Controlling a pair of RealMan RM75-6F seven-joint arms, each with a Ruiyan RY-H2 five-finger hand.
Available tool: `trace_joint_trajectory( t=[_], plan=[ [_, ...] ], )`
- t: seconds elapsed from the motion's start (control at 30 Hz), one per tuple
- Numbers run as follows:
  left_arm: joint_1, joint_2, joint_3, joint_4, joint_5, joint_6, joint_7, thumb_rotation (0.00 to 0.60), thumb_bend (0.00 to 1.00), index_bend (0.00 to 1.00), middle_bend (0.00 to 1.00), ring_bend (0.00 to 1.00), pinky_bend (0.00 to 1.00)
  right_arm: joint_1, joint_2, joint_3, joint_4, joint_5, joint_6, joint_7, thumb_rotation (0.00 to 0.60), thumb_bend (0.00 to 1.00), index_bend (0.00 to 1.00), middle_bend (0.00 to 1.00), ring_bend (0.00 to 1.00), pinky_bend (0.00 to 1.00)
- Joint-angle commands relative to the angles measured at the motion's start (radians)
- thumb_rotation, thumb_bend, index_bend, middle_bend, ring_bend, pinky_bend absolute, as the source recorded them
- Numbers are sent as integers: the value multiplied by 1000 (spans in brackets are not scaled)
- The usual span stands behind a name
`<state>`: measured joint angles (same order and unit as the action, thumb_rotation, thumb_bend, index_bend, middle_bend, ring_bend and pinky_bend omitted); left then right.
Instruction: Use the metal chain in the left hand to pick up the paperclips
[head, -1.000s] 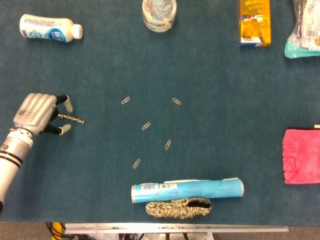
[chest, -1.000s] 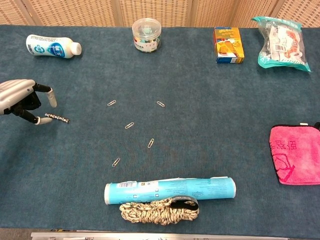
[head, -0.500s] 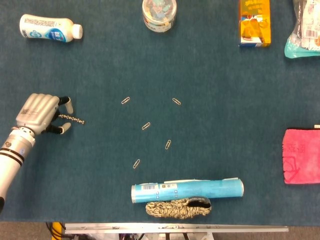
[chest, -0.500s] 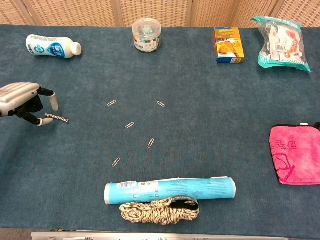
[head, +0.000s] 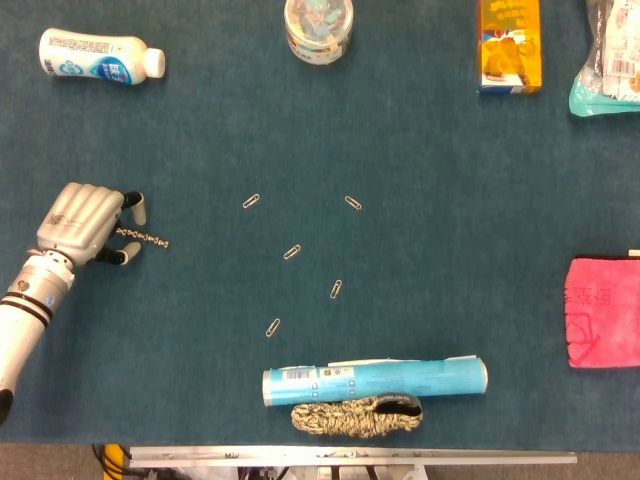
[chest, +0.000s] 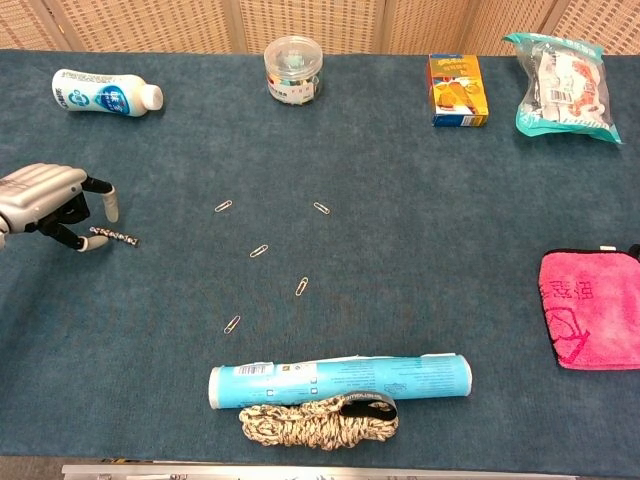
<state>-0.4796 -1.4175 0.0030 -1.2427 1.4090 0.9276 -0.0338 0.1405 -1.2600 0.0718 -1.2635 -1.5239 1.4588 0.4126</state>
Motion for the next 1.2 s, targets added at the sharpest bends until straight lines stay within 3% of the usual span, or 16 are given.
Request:
trace_joint_trajectory(
  t=[0.03, 1.2],
  plan=[
    [-1, -4, 3, 7, 3, 3, 6, 600, 259, 466, 1000, 1000, 1000, 1, -1, 0, 1, -1, -2, 1, 600, 0, 266, 264, 140, 481],
    [-43, -2, 5, 22, -54, -86, 59, 600, 264, 512, 1000, 1000, 1000, 3, -15, -2, 18, 4, -14, 16, 600, 0, 266, 264, 140, 480]
  ],
)
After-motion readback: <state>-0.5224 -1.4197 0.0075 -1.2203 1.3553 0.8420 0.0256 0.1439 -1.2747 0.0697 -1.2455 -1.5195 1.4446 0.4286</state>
